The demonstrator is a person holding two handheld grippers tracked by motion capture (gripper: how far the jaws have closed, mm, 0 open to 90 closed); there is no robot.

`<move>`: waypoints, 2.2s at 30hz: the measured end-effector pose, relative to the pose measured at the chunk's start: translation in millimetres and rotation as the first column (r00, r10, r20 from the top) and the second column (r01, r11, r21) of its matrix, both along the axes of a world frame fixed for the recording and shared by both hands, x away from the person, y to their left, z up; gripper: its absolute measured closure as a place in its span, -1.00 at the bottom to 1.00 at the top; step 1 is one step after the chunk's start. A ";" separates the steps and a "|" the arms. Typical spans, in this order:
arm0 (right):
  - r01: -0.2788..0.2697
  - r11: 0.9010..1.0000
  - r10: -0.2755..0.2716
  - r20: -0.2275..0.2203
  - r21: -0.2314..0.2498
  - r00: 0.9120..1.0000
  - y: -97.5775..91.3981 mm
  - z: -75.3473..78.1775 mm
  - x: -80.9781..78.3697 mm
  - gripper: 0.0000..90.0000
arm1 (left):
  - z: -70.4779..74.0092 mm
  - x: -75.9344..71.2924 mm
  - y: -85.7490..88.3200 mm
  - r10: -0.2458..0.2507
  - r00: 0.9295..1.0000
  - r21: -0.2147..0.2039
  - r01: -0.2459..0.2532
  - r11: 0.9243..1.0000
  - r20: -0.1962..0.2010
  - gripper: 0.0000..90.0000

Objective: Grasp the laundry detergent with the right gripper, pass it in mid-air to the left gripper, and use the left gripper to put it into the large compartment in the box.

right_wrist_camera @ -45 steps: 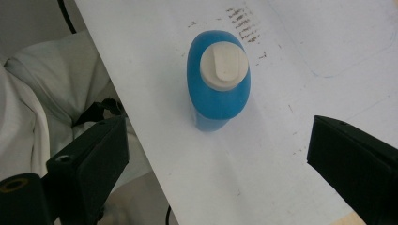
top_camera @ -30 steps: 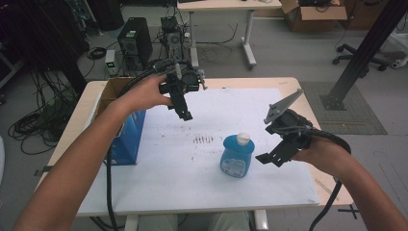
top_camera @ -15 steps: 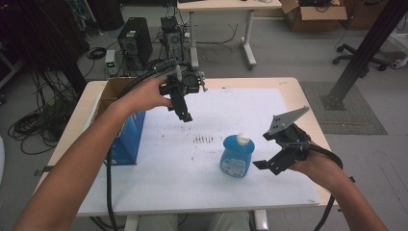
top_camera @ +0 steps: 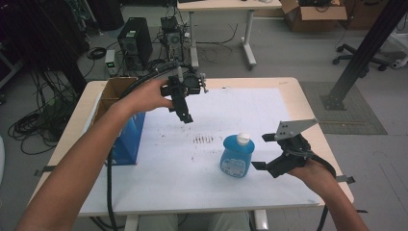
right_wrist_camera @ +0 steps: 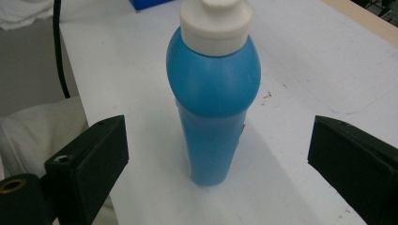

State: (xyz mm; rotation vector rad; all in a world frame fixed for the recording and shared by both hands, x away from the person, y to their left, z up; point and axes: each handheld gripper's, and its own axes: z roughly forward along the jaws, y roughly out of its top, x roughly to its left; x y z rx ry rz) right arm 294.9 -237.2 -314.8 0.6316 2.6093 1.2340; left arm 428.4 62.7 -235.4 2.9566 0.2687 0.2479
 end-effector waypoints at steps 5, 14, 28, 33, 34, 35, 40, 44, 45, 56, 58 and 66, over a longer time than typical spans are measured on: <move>0.009 0.999 -0.009 0.010 0.042 1.000 -4.5 -14.1 -0.2 -0.89 | -0.2 -0.4 -0.3 0.000 1.000 -0.005 0.000 1.000 0.002 -0.89; 0.005 0.997 -0.009 0.047 0.080 0.999 -10.4 -25.8 -3.0 -0.89 | -1.3 0.7 1.4 0.008 1.000 0.004 -0.008 1.000 -0.002 -0.89; 0.011 0.993 -0.018 0.056 0.115 0.998 -15.9 -38.7 -5.3 -0.89 | -3.4 2.0 0.2 0.009 1.000 0.016 -0.008 1.000 -0.007 -0.89; 0.023 0.992 -0.030 0.052 0.128 0.998 -20.4 -42.7 -6.2 -0.89 | -3.6 2.4 -0.3 0.010 1.000 0.017 -0.010 1.000 -0.006 -0.89; 0.023 0.991 -0.030 0.052 0.131 0.998 -20.2 -43.3 -6.2 -0.89 | -3.7 2.4 -0.5 0.010 1.000 0.017 -0.010 1.000 -0.006 -0.89; 0.022 0.991 -0.029 0.052 0.133 0.998 -19.6 -44.3 -5.8 -0.89 | -3.8 2.3 -0.8 0.010 1.000 0.017 -0.009 1.000 -0.006 -0.89; 0.015 0.991 -0.021 0.050 0.134 0.999 -12.6 -50.3 -3.8 -0.89 | -4.0 1.9 -1.6 0.008 1.000 0.017 -0.008 1.000 -0.004 -0.89; 0.016 0.991 -0.022 0.048 0.135 0.999 -7.1 -56.1 -1.3 -0.89 | -4.1 1.6 -1.6 0.009 1.000 0.015 -0.009 1.000 -0.001 -0.89; 0.015 0.991 -0.022 0.050 0.135 0.999 -6.0 -57.5 -0.7 -0.89 | -4.0 1.7 -1.6 0.009 1.000 0.016 -0.009 1.000 -0.001 -0.89; 0.013 0.986 -0.021 0.047 0.166 0.999 7.5 -67.7 6.8 -0.89 | -4.6 1.5 -2.9 0.008 1.000 0.020 -0.008 1.000 -0.001 -0.89; 0.010 0.985 -0.019 0.048 0.172 0.999 9.8 -69.2 7.8 -0.88 | -4.9 1.6 -2.9 0.008 1.000 0.020 -0.008 1.000 -0.003 -0.89; 0.012 0.981 -0.022 0.048 0.194 0.999 17.7 -78.3 12.1 -0.88 | -5.0 1.1 -4.0 0.005 1.000 0.021 -0.005 1.000 -0.002 -0.89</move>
